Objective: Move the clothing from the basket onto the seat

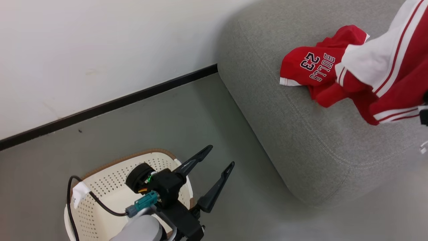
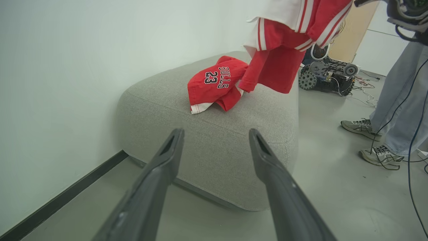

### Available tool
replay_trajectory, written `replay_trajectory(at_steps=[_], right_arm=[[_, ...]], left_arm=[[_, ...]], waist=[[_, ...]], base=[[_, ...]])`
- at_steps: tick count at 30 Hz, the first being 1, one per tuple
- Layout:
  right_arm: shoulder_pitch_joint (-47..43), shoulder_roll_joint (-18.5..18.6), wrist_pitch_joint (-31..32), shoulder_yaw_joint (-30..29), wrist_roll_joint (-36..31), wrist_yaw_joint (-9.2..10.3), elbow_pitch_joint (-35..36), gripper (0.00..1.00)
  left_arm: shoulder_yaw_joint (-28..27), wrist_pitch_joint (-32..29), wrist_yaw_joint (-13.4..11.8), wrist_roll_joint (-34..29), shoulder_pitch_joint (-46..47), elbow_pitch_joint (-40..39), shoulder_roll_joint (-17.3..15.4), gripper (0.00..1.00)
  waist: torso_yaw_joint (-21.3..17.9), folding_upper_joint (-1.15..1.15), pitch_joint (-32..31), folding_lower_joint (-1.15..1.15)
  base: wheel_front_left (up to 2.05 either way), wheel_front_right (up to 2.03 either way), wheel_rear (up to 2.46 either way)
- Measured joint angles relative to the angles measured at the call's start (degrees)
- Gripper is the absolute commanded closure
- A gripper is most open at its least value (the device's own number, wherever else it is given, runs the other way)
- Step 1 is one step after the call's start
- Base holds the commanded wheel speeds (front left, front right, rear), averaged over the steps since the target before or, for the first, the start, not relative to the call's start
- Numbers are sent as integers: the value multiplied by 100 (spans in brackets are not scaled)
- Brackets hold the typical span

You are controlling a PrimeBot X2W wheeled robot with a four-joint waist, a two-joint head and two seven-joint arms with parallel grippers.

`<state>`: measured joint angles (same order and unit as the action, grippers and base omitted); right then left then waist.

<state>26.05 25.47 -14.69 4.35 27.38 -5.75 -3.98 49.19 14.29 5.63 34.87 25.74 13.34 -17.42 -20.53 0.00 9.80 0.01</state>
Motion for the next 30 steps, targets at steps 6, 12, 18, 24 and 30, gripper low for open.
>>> replay_trajectory(at_steps=[6,12,18,24,30], right_arm=[[815,252,-1,-310,235,-35,-252,100],[1385,489,-2,-724,446,-47,-408,100],[1935,875,-3,-1084,626,-75,-1004,100],[2170,968,1,-1190,690,-78,-1205,100],[2396,1122,57,-1215,679,-43,-1596,100]], left_arm=[[8,-16,44,-13,170,-124,-88,0],[-2,-108,51,-68,357,-220,-253,0],[-20,-159,92,-75,486,-342,-344,0],[-76,-162,92,-75,543,-438,-558,0],[-113,-169,93,-76,617,-546,-622,0]], waist=[[132,0,344,0],[297,0,688,1],[496,0,1016,0],[690,0,1338,1],[833,0,1660,1]], base=[[0,0,0],[0,0,0],[0,0,0],[0,0,0],[0,0,0]])
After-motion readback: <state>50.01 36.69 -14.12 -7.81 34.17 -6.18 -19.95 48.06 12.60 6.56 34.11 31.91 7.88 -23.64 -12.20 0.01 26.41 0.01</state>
